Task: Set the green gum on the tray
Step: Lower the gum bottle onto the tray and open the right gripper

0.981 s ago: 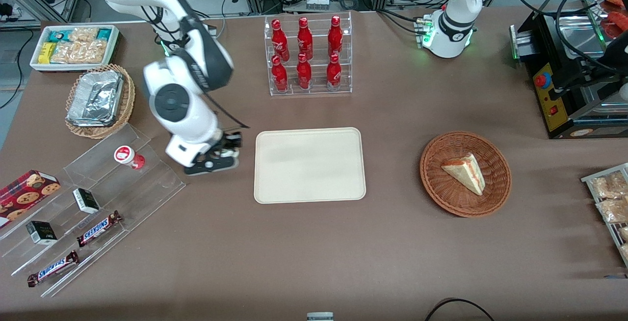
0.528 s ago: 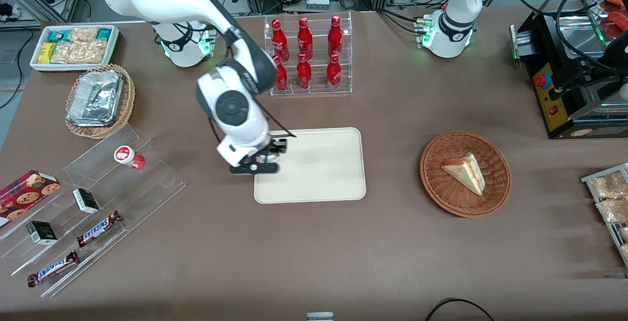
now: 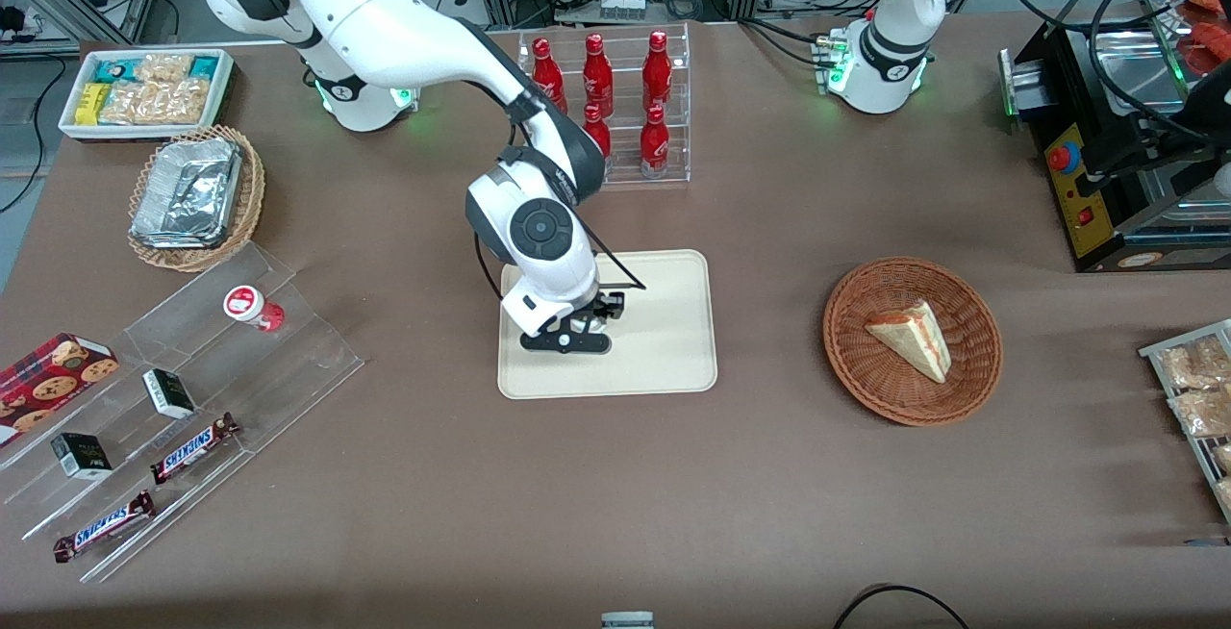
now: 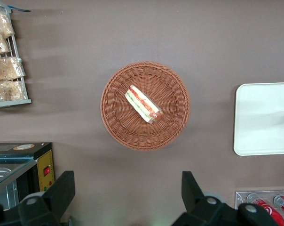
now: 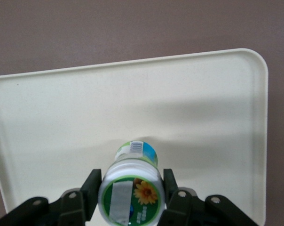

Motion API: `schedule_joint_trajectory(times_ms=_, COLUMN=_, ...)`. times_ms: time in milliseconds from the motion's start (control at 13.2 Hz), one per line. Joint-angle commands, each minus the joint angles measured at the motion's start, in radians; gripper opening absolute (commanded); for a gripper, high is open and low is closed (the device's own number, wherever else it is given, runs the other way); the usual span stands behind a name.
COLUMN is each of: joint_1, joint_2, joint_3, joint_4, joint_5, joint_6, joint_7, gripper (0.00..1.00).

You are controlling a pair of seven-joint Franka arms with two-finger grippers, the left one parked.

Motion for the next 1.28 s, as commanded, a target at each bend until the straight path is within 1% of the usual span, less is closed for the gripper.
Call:
schedule_joint_trajectory(times_ms=0, joint_1=0.016, joint_2=0.041, joint_3=-0.011, joint_4=0.041, joint_5=0.003, joint_6=0.015, joint_7=0.016, gripper=0.0)
schedule_joint_trajectory(times_ms=453, joint_1=0.033, joint_2=0.069, joint_3=-0.016, joint_4=0.041, joint_5=-0.028, joint_6=0.032, joint_7=0.022, gripper=0.0)
schedule_joint_trajectory(times_ms=528, joint_1=0.035, joint_2=0.069, joint_3=-0.016, joint_4=0.041, joint_5=-0.029, joint_6=0.032, joint_7=0.022, gripper=0.05)
schedule_joint_trajectory(times_ms=679, joint_1=0.033, joint_2=0.07, joint_3=-0.016, joint_4=0.041, joint_5=-0.028, joint_6=0.032, joint_7=0.022, gripper=0.58)
schedule_joint_trajectory(times_ms=755, joint_1=0.033, joint_2=0.073, joint_3=-0.016, joint_4=0.041, joint_5=-0.028, joint_6=0.033, joint_7=0.022, gripper=0.75)
schedule_joint_trajectory(times_ms=830, joint_1=0.033, joint_2=0.075, joint_3=-0.016, joint_4=0.041, joint_5=-0.029, joint_6=0.035, joint_7=0.022, gripper=0.95)
schedule_joint_trajectory(times_ms=906, joint_1=0.033, joint_2=0.075, joint_3=-0.016, joint_4=0.041, joint_5=-0.031, joint_6=0.036, joint_7=0.02, gripper=0.99)
schedule_joint_trajectory(times_ms=1132, joint_1=0.033, joint_2=0.074, joint_3=-0.016, joint_4=0.041, joint_5=-0.037, joint_6=0.038, joint_7=0.01, gripper=1.0)
schedule_joint_trajectory(times_ms=1208, joint_1=0.033, joint_2=0.074, joint_3=-0.016, joint_4=0.04, joint_5=-0.061, joint_6=0.038, joint_7=0.008, gripper=1.0)
